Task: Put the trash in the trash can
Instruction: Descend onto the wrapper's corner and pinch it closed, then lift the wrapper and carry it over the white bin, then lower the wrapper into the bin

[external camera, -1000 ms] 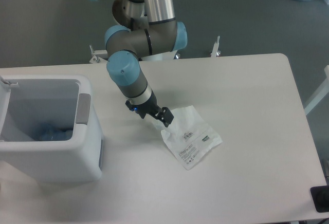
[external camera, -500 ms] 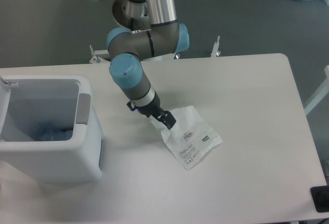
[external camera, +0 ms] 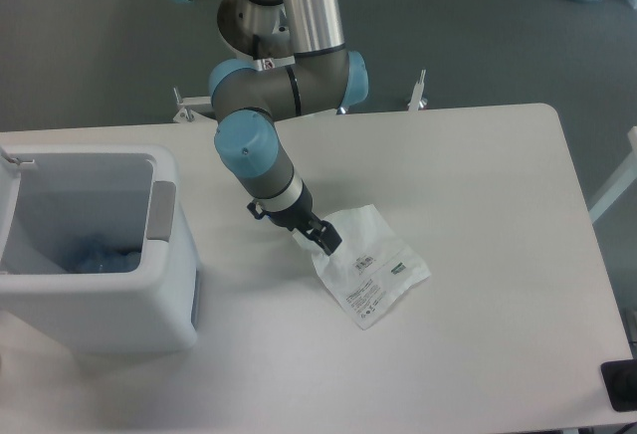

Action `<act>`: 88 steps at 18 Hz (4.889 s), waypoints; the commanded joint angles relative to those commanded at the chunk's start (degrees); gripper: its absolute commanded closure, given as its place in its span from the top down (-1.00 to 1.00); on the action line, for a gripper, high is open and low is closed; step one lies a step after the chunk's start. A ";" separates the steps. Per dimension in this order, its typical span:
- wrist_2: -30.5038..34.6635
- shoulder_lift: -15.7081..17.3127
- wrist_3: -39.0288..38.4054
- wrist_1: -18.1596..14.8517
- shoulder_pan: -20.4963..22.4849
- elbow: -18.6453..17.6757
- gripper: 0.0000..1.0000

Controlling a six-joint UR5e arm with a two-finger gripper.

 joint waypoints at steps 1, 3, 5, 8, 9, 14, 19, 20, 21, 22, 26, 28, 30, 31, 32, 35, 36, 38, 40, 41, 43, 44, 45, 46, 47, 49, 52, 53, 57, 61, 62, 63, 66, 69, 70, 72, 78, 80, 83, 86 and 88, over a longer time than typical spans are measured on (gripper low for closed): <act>-0.09 0.00 0.00 0.00 0.00 0.00 0.39; -0.09 0.09 -0.17 0.00 0.09 0.00 0.12; -0.18 0.18 -0.26 0.00 0.17 0.00 -0.32; -0.26 0.26 -0.26 -0.09 0.35 0.09 -0.73; -0.18 0.26 -0.18 -0.09 0.44 0.09 -0.80; -0.44 0.35 0.00 -0.18 0.53 0.70 -0.95; -3.24 2.63 0.44 -0.79 1.84 1.67 -1.00; -4.47 3.51 0.44 -0.97 2.63 2.02 -1.00; -5.61 4.65 0.44 -1.14 3.42 2.20 -1.00; -6.76 6.14 0.44 -1.49 3.95 2.28 -1.00; -12.82 10.89 -0.26 -4.30 7.81 3.51 -1.00; -15.19 13.00 -0.53 -6.67 9.66 4.91 -1.00; -18.79 14.58 -1.84 -9.04 10.81 6.85 -1.00; -20.81 15.37 -2.98 -9.57 11.59 7.73 -1.00; -22.75 16.25 -4.12 -10.10 12.30 8.43 -1.00; -27.23 18.54 -7.37 -11.33 13.18 10.54 -1.00; -28.81 19.33 -9.21 -11.69 13.27 11.16 -1.00; -34.95 22.14 -16.13 -11.69 14.06 12.30 -1.00; -39.79 23.90 -23.34 -11.34 15.02 12.66 -1.00; -41.56 24.78 -26.86 -11.08 15.29 12.66 -1.00; -45.16 26.62 -31.88 -10.81 15.99 13.53 -1.00; -47.44 27.59 -33.21 -10.81 16.00 14.23 -0.99; -48.85 28.47 -34.53 -10.81 16.00 14.33 -0.99; -51.22 30.04 -36.89 -10.81 16.00 14.33 -0.99; -52.81 31.02 -38.65 -10.81 16.00 14.33 -0.99; -54.40 32.69 -42.08 -10.81 15.91 14.24 -0.99; -55.81 35.32 -48.75 -10.81 15.65 13.98 -0.99; -55.90 36.64 -50.78 -10.81 15.56 13.45 -0.99; -59.14 38.93 -56.24 -10.81 15.12 13.27 -0.99; -60.64 40.17 -59.23 -10.90 14.68 12.48 -0.99; -61.86 40.34 -59.85 -10.90 14.07 12.31 -0.99; -63.53 40.34 -60.20 -10.90 13.71 11.78 -0.99; -66.09 40.26 -60.38 -10.99 13.36 10.81 -0.99; -66.44 39.38 -61.08 -10.90 10.56 9.15 -0.99; -66.62 38.51 -61.08 -10.99 9.94 8.97 -0.99; -66.80 37.01 -61.43 -11.25 8.36 8.96 -0.99; -67.15 33.93 -66.26 -11.34 5.10 8.88 -0.99; -67.24 33.58 -67.58 -11.43 4.83 8.70 -0.99; -67.15 33.14 -67.94 -11.69 4.57 8.35 -0.99; -67.06 32.87 -67.85 -11.69 4.40 7.65 -0.99; -66.62 31.74 -67.85 -11.60 4.48 7.56 -0.99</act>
